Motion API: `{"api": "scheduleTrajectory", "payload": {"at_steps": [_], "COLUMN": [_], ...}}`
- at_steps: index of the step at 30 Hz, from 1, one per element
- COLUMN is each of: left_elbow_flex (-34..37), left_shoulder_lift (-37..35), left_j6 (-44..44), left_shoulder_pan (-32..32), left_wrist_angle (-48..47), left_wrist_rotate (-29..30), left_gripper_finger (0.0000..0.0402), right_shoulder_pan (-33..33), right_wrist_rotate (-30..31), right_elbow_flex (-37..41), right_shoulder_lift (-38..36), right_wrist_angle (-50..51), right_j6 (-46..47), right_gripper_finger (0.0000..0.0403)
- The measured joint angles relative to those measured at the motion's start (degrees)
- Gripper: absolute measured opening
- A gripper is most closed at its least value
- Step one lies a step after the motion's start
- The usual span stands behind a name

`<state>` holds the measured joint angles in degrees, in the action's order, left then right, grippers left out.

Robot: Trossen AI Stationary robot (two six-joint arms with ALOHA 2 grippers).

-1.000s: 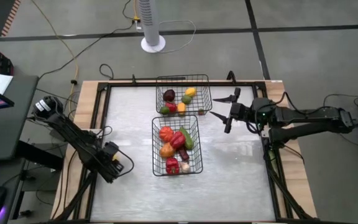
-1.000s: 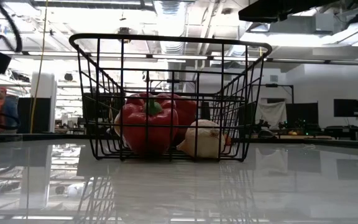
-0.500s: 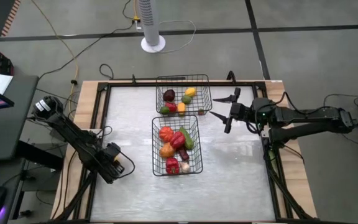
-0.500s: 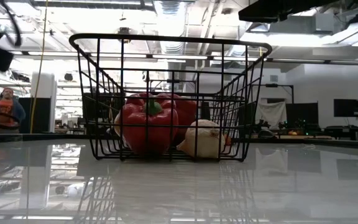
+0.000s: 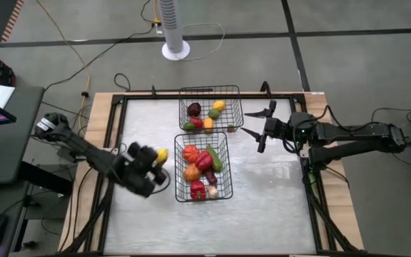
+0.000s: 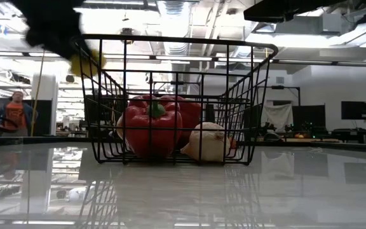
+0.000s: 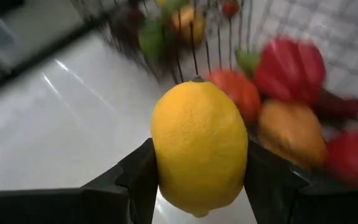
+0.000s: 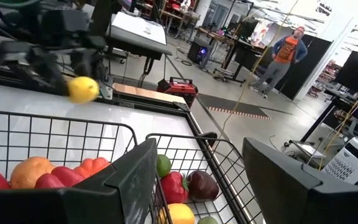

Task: Sort produce into baskets
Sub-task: Put the yellow lemon into the top wire basket, then return to Home Position

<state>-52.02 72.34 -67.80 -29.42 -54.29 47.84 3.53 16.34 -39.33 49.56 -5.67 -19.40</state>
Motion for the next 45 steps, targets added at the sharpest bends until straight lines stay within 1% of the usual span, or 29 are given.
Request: {"api": "scheduleTrajectory", "payload": {"at_steps": [2, 6, 10, 11, 13, 16, 20, 23, 27, 31, 35, 38, 42, 45], "left_elbow_flex": [-0.2, -0.2, -0.2, -0.2, -0.2, -0.2, -0.2, -0.2, -0.2, -0.2, -0.2, -0.2, -0.2, 2.1], "left_shoulder_lift": [0.0, 0.0, 0.0, 0.0, 0.0, 0.0, 0.0, 0.0, 0.0, 0.0, -0.8, -2.6, -7.5, -11.2], "left_j6": [9.1, 25.3, 38.9, 41.6, 46.3, 50.6, 53.6, 54.0, 54.7, 54.8, 54.8, 56.9, 60.6, 60.7], "left_shoulder_pan": [5.4, 16.3, 25.3, 27.3, 31.1, 36.1, 40.9, 42.7, 43.5, 43.4, 43.0, 41.1, 37.4, 35.4], "left_wrist_angle": [5.1, 15.3, 26.7, 29.7, 35.3, 42.1, 45.7, 46.2, 46.8, 47.8, 44.7, 44.3, 45.4, 46.2], "left_wrist_rotate": [0.7, 0.2, -0.8, -2.4, -7.9, -16.2, -21.4, -24.6, -29.8, -30.7, -30.6, -30.8, -29.5, -30.0], "left_gripper_finger": [0.0182, 0.0183, 0.0183, 0.0183, 0.0183, 0.0186, 0.0213, 0.0249, 0.0298, 0.0323, 0.0325, 0.0318, 0.03, 0.0289], "right_shoulder_pan": [0.0, 0.0, 0.0, 0.0, 0.0, 0.0, 0.0, 0.1, 0.9, 1.8, 1.9, 1.9, 2.6, 4.0], "right_wrist_rotate": [0.0, 0.0, 0.0, 0.0, 0.0, 0.0, 0.1, 0.5, 0.5, 0.6, 0.7, 0.7, 0.1, -2.9], "right_elbow_flex": [0.0, 0.0, 0.0, 0.0, 0.0, 0.0, 0.0, 0.0, 0.0, 0.0, 0.0, 0.0, 0.5, 4.0], "right_shoulder_lift": [0.0, 0.0, 0.0, 0.0, 0.0, 0.0, 0.0, 0.0, 0.0, 0.0, -0.7, -2.6, -7.3, -12.4], "right_wrist_angle": [0.0, 0.0, 0.2, 0.5, 1.0, 1.1, 1.0, 1.1, 2.1, 3.6, 6.9, 9.9, 12.3, 10.8], "right_j6": [0.0, 0.0, -0.1, -0.2, -0.4, -0.7, -1.5, -1.0, 0.4, 2.1, 3.4, 4.3, 7.8, 8.9], "right_gripper_finger": [0.0265, 0.0265, 0.0265, 0.0265, 0.0265, 0.0265, 0.0265, 0.0265, 0.0265, 0.0265, 0.0265, 0.0265, 0.0265, 0.0265]}}
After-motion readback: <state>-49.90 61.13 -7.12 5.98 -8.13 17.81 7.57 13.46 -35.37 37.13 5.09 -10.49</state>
